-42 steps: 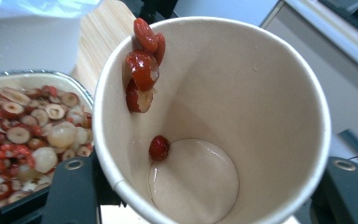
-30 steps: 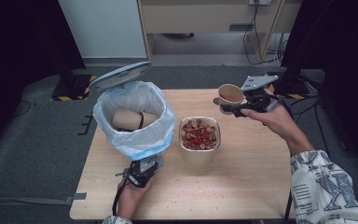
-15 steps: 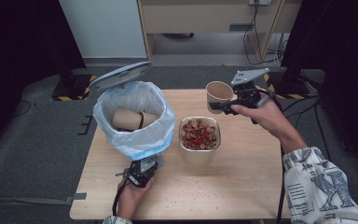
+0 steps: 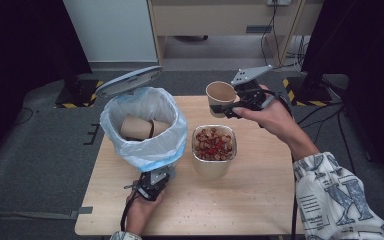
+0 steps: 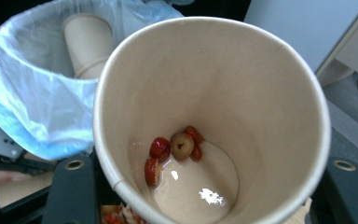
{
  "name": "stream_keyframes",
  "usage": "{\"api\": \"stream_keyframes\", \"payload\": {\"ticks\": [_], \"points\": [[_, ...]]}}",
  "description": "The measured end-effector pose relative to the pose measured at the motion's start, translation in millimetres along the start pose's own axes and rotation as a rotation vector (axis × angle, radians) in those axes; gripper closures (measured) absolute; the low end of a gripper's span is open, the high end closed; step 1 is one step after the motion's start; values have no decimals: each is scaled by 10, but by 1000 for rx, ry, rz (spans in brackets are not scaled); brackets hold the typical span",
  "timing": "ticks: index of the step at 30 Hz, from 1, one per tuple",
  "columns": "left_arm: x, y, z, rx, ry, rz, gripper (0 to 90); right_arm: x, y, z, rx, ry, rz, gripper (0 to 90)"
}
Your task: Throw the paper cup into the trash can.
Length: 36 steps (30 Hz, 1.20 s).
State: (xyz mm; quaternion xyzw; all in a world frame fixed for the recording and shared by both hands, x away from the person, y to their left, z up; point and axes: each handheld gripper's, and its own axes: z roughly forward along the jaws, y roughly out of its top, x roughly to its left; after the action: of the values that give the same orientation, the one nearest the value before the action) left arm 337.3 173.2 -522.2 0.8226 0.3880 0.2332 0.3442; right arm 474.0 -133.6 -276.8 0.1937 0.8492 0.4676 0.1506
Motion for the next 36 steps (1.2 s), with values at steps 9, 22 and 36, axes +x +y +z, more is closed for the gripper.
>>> {"api": "stream_keyframes", "payload": {"ticks": [9,22,36], "points": [[1,1,0,1,-1,3,900,124,235,94,-11,11,-16,352],[0,0,1,0,-1,3,900,221,417,206,-34,34,-11,349],[1,0,1,0,-2,3,900,299,560,287,-47,42,-2,348]]}}
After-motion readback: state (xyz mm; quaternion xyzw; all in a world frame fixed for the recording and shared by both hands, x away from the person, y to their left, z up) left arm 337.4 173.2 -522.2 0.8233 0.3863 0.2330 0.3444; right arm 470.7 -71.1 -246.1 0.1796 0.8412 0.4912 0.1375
